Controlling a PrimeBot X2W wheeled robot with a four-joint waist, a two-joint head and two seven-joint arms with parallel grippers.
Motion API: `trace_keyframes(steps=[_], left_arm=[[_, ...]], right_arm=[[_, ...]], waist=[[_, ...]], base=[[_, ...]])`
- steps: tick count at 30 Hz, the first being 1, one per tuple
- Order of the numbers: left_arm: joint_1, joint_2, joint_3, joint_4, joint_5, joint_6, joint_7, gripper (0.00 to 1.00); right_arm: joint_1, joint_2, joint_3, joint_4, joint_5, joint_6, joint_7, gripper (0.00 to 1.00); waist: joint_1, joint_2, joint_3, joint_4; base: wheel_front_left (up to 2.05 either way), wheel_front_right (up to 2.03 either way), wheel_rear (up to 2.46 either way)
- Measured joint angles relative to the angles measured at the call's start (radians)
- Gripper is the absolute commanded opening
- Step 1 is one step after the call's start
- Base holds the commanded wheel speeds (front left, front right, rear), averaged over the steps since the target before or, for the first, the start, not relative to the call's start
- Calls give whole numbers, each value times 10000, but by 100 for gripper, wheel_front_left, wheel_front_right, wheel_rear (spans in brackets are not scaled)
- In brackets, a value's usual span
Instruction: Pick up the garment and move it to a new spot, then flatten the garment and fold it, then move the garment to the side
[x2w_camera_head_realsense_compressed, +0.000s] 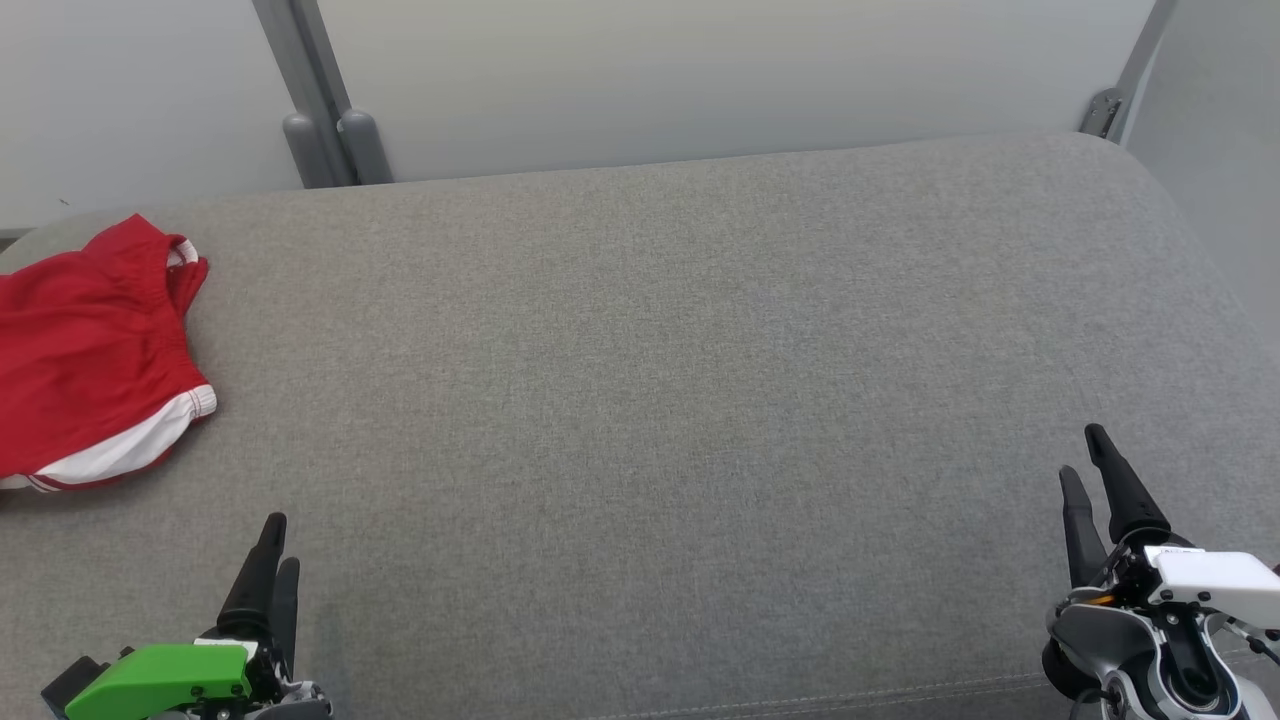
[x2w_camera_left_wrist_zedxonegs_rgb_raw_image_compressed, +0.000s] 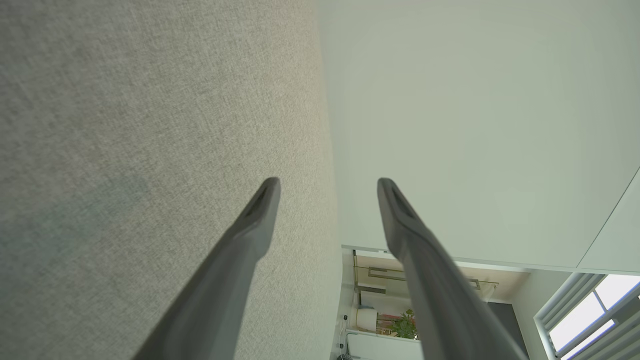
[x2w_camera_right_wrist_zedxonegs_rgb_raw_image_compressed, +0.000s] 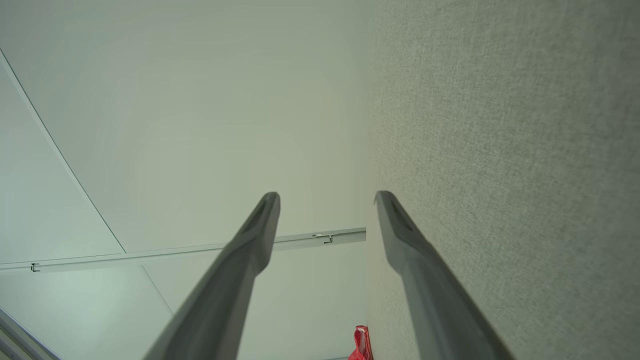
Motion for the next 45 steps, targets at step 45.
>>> trace_keyframes(steps=[45], left_arm=[[-480,949,-1302,-1137,5405,198,-1476,100]], right_arm=[[-120,-1206,1674,-1407,-4276,2,-1553,100]], waist=[[0,0,87,-1]], base=[[0,0,0]])
